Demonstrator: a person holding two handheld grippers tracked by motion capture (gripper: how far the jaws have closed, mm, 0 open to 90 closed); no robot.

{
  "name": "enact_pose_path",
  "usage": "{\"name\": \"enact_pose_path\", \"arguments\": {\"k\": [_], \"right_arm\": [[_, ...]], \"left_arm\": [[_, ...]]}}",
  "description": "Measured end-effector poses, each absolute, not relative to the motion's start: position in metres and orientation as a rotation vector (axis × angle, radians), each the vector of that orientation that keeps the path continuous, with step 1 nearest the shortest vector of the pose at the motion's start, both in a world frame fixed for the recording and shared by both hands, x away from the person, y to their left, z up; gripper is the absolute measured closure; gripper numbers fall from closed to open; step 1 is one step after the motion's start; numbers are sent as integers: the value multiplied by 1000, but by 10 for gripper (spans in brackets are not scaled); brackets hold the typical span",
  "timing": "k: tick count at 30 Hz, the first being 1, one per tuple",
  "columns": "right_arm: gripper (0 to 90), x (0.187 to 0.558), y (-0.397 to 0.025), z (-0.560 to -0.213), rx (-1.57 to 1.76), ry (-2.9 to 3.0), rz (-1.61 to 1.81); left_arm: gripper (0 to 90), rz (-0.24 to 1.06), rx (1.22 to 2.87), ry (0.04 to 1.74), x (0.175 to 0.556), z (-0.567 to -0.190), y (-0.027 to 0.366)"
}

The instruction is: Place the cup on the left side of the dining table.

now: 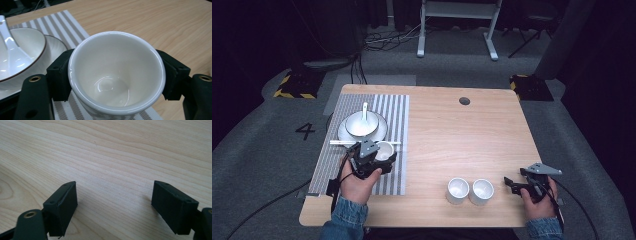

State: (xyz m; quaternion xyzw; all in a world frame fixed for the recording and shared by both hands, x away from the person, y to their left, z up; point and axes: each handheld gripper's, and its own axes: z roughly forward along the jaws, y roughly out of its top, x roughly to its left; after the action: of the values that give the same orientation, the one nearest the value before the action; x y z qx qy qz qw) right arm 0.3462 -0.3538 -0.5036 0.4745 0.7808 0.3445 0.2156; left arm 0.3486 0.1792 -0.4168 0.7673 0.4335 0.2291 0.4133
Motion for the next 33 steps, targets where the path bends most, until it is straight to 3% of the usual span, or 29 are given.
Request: {"name": "enact_pose_path", "arguments": {"k": [16,33], "right_arm": [[210,346,-354,-504,1315,2164,955],[210,346,-354,-504,1315,2165,955]], "left_arm": [[265,588,1925,1235,371,-442,210],[265,543,1994,1223,385,-466,194]]}}
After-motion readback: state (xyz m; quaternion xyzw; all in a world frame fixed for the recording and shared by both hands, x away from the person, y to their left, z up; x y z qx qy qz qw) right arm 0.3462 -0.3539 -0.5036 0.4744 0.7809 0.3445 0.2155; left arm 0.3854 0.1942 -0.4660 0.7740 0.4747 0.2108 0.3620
